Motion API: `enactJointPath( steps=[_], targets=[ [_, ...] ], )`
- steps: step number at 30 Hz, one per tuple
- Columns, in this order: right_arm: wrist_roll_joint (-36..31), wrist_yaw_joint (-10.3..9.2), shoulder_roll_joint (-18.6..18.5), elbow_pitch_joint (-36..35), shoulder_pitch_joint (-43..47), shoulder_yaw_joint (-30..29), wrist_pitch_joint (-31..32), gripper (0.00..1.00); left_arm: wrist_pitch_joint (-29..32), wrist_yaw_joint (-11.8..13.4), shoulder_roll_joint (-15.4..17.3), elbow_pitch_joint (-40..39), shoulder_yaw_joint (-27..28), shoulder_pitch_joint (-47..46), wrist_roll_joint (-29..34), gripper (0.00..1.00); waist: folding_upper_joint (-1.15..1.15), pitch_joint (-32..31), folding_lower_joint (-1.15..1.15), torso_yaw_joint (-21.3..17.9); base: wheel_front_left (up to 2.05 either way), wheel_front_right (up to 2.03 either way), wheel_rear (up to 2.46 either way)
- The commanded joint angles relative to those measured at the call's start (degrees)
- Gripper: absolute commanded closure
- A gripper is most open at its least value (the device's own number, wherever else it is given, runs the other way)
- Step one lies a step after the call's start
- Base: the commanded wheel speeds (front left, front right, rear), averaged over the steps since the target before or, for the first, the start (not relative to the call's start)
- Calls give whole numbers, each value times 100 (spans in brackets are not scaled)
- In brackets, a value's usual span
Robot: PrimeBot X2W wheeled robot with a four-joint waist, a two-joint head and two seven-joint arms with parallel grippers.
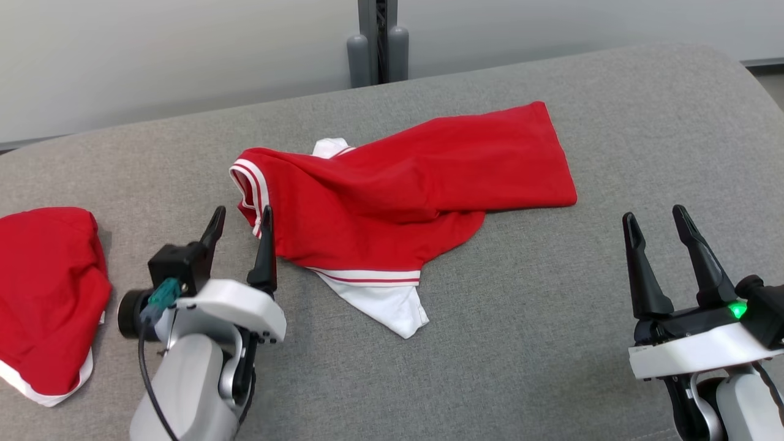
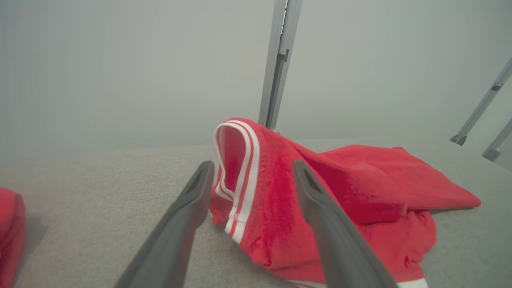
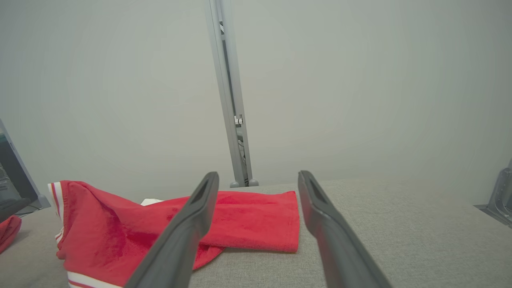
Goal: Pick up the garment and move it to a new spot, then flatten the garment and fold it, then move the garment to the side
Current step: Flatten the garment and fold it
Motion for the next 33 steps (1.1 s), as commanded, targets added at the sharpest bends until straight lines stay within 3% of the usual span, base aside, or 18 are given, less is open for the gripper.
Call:
enactJointPath(
  steps=[1, 7, 15, 27, 30, 33],
  targets=[
    [-34, 0, -37, -64, 108, -26, -2, 0, -5, 11, 11, -305, 48, 264, -71, 0, 0, -88, 0, 41, 0, 0, 0],
    [-65, 0, -70, -155, 182, -7, -2, 0, -4, 76, -2, -1179, -22, 978, -411, 0, 0, -188, 0, 54, 0, 0, 0],
    [-79, 0, -116, -197, 228, 6, -3, 0, -4, 414, 0, -1816, -402, 1565, -877, 0, 0, -259, 0, 67, 0, 0, 0],
    [-81, 0, -117, -183, 128, 57, -3, 0, -4, 431, -2, -1757, -595, 1471, -984, 0, 0, -106, 0, -39, 0, 0, 0],
    [-52, 0, -140, -201, 63, 64, -2, 0, 5, 356, -2, -1563, -911, 1363, -1142, 0, 0, 18, 0, -95, 0, 0, 0],
    [-40, 0, -99, -222, -13, 39, -3, 0, 500, 261, 3, -1054, -1495, 1075, -1119, 0, 0, 192, 0, -192, 0, 0, 0]
  ],
)
